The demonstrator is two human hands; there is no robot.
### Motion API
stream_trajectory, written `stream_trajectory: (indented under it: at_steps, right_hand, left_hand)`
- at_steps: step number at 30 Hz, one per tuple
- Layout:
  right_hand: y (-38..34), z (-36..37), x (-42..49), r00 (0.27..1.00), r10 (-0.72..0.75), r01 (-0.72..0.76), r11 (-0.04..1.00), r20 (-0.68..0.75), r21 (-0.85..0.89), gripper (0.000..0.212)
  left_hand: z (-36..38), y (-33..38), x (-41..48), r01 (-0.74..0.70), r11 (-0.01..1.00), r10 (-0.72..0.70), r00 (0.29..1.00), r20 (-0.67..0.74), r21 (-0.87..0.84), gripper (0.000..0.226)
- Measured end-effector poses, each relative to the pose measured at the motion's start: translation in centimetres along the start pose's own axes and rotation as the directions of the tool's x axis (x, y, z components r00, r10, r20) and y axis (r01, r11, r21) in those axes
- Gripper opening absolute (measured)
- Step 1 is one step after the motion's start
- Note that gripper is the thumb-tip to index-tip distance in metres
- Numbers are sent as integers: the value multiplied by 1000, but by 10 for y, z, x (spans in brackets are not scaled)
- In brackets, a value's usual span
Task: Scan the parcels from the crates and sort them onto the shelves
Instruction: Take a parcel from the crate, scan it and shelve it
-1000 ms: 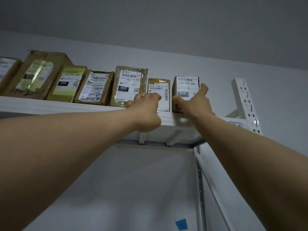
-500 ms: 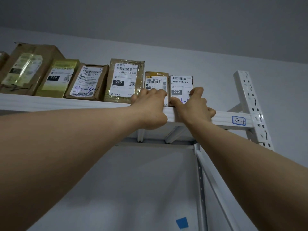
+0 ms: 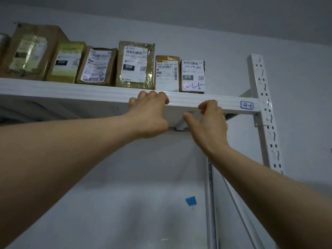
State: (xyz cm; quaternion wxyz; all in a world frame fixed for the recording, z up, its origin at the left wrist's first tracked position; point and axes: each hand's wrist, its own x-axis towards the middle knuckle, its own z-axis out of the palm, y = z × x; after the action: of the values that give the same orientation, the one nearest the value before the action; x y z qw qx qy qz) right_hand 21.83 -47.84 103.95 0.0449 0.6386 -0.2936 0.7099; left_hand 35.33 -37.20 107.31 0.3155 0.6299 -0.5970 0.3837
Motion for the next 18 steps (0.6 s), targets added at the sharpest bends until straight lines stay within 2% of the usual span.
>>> stream_trajectory:
  at_steps: [5,9,13,15,18]
  right_hand:
    - [14,-31,-84,966,150,-142,988,213,-52,43]
    - [2,-57,-164,906,265,-229,963,330,-145,38]
    - [-14,-79,-252,806,399,-318,915,438,-249,32]
    - [-19,-92,-304,728,494,-403,869,476,-286,28]
    - [-29,-111,-370,621,590,-463,808,517,-365,27]
  left_hand:
    - [-5,-26,-73,-9,996,3,998,63,93,37]
    - [-5,-47,-158,14,999,-23,976,218,44,13]
    - [7,-57,-267,-1,1000,4,931,365,-8,8]
    - [21,-54,-329,-25,998,46,880,473,-50,7]
    - [43,-45,-406,34,990,53,815,577,-140,8]
